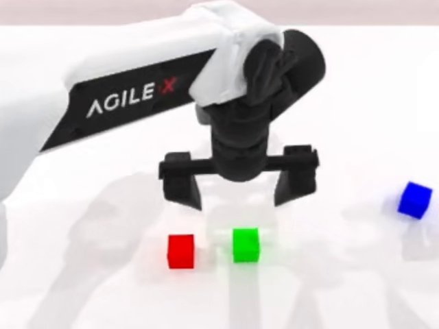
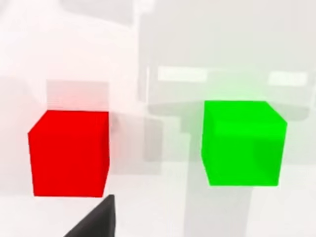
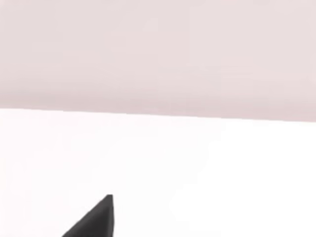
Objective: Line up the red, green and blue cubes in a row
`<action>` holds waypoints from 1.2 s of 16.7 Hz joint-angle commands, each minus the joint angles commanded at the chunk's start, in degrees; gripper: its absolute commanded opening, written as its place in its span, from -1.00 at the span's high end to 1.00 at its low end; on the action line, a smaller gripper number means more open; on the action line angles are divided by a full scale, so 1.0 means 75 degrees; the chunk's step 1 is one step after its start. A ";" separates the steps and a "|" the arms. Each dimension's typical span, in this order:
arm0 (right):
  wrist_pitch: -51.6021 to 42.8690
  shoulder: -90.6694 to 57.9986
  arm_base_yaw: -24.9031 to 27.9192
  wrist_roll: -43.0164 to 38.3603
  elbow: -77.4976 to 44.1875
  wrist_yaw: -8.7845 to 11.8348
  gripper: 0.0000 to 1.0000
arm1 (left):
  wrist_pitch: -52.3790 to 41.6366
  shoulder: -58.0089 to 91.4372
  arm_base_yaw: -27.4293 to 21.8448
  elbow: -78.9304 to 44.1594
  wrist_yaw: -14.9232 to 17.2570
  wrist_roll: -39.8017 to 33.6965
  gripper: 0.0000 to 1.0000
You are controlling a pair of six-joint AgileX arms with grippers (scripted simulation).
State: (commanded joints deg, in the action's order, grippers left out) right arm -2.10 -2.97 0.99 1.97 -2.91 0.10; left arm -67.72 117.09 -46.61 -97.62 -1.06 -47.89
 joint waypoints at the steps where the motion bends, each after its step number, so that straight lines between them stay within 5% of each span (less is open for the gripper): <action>1: -0.0185 -0.0273 0.0031 0.0173 -0.0261 0.0004 -1.00 | 0.0191 -0.0315 0.0146 0.0285 -0.0011 0.0091 -1.00; 9: -0.2772 -0.4736 0.0371 0.2525 -0.3652 -0.0027 -1.00 | 0.2855 -0.5009 0.2267 0.4444 -0.0077 0.1587 -1.00; 20: -0.6856 -1.2219 0.0928 0.6151 -0.8662 -0.0069 -1.00 | 0.7424 -1.3108 0.5460 1.1133 0.0040 0.5055 -1.00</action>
State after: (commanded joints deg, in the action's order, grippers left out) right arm -53.52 -94.61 7.95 48.10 -67.88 -0.41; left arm -12.04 18.78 -5.66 -14.13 -0.75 -9.97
